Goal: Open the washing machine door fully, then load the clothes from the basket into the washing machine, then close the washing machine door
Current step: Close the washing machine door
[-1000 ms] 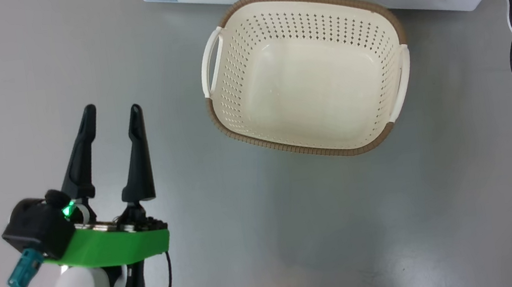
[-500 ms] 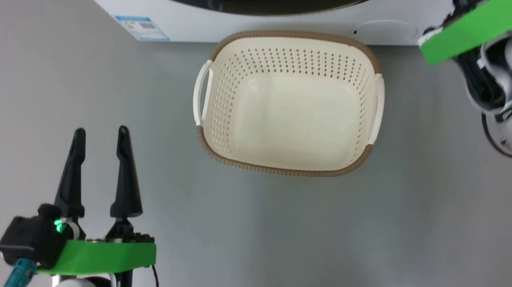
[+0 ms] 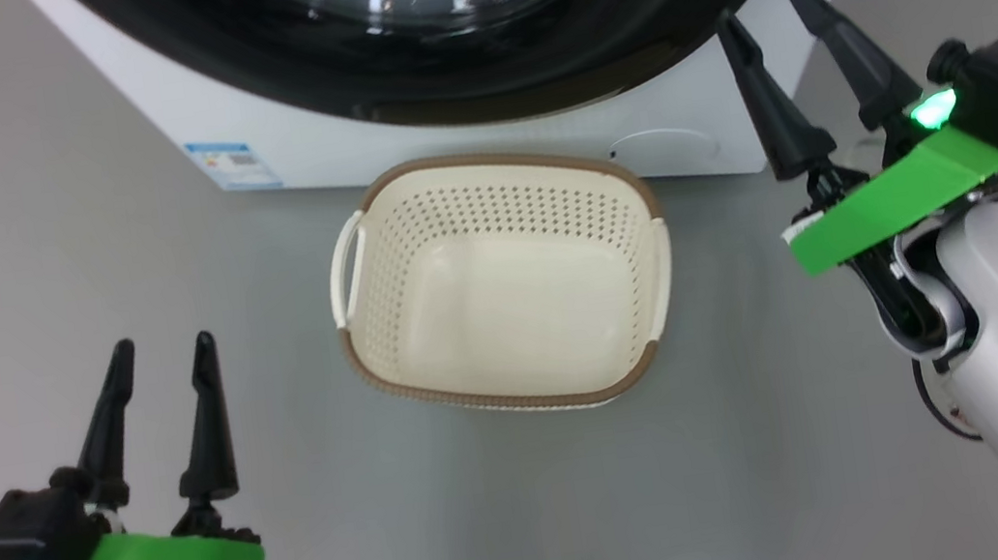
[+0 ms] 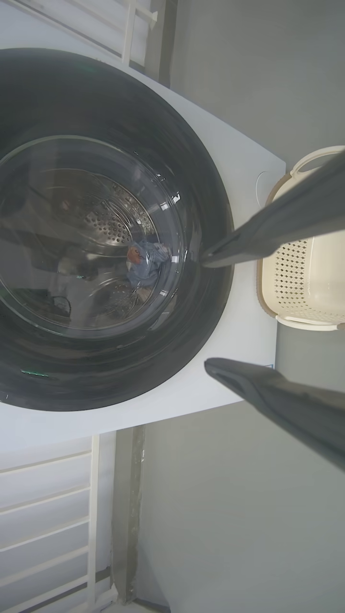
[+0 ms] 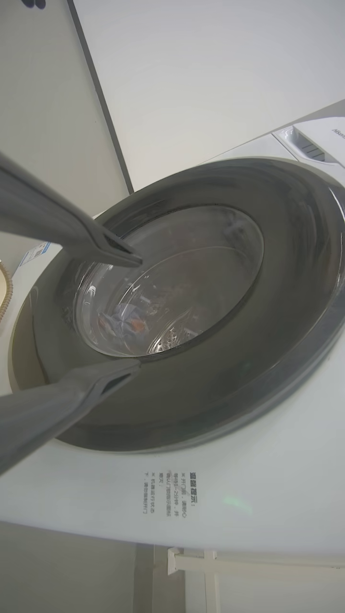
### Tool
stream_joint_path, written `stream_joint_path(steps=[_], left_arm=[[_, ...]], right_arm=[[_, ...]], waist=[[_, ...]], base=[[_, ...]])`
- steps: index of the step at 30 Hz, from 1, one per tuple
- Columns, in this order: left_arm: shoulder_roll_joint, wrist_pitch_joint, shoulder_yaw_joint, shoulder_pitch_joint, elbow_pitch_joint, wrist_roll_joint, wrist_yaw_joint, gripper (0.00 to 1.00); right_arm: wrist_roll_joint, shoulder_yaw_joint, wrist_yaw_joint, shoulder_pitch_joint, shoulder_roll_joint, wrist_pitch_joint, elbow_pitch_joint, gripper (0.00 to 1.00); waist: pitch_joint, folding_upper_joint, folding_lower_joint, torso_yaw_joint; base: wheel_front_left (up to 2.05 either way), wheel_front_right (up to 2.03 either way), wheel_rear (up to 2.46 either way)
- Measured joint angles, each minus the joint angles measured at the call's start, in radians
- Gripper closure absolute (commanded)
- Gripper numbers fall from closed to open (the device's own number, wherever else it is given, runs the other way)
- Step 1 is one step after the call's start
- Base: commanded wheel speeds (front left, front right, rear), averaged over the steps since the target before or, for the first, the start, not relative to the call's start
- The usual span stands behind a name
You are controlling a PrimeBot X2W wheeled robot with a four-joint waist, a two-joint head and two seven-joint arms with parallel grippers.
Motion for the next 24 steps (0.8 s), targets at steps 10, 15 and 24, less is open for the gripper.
stream_joint_path(steps=[10,15,24], left_arm=[[0.041,0.000,0.023,0.050,0.003,0.000,0.000,0.00],[0.053,0.000,0.042,0.078,0.004,0.000,0.000,0.00],[0.069,0.000,0.078,0.151,0.011,0.000,0.000,0.00]], right_arm=[[0.003,-0.050,0.000,0.138,0.008,0.000,-0.001,0.00],[0.006,-0.059,0.000,0.189,0.009,0.000,0.000,0.00],[0.006,-0.087,0.000,0.282,0.020,0.000,0.001,0.00]], waist=[[-0.075,0.0000,0.0000,-0.091],[-0.108,0.0000,-0.0001,-0.135],[-0.180,0.0000,0.0000,-0.202]], base=[[0.00,0.00,0.00],[0.00,0.00,0.00],[0.00,0.00,0.00]])
